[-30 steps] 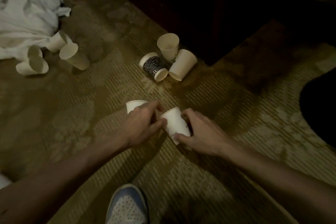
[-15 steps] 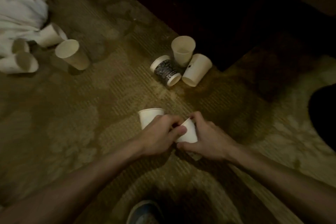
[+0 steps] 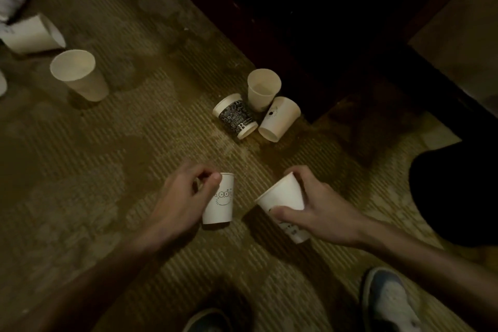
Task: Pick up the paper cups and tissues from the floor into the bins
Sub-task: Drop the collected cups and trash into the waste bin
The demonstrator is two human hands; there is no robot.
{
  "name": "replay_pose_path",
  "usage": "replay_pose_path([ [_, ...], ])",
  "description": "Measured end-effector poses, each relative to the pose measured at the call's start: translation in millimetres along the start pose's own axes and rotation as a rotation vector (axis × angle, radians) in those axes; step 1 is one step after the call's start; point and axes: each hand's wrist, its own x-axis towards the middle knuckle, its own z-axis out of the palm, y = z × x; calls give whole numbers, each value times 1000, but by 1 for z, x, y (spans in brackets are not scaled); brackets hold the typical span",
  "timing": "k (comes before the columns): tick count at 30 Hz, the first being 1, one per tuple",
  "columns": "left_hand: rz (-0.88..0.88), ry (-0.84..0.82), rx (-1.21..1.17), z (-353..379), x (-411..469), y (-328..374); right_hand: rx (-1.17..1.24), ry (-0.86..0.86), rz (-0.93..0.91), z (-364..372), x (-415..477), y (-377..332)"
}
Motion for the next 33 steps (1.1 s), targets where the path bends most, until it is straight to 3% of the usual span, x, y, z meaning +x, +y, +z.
replay_pose_path([
  [5, -61, 129, 23, 18, -3, -12, 102, -15, 76, 0, 11, 1],
  [10, -167, 92, 37, 28, -5, -18, 283, -52, 63, 10, 33, -4],
  [14, -141, 107, -29, 31, -2, -7, 360, -68, 58, 1, 38, -3],
  [22, 19, -122, -101, 51, 17, 44, 680, -137, -16, -31, 40, 15],
  [28, -12, -240, -111, 66, 33, 89, 938, -141, -15, -49, 41, 47],
  [33, -17, -282, 10, 76, 51, 115, 961, -27, 17, -57, 45, 64],
])
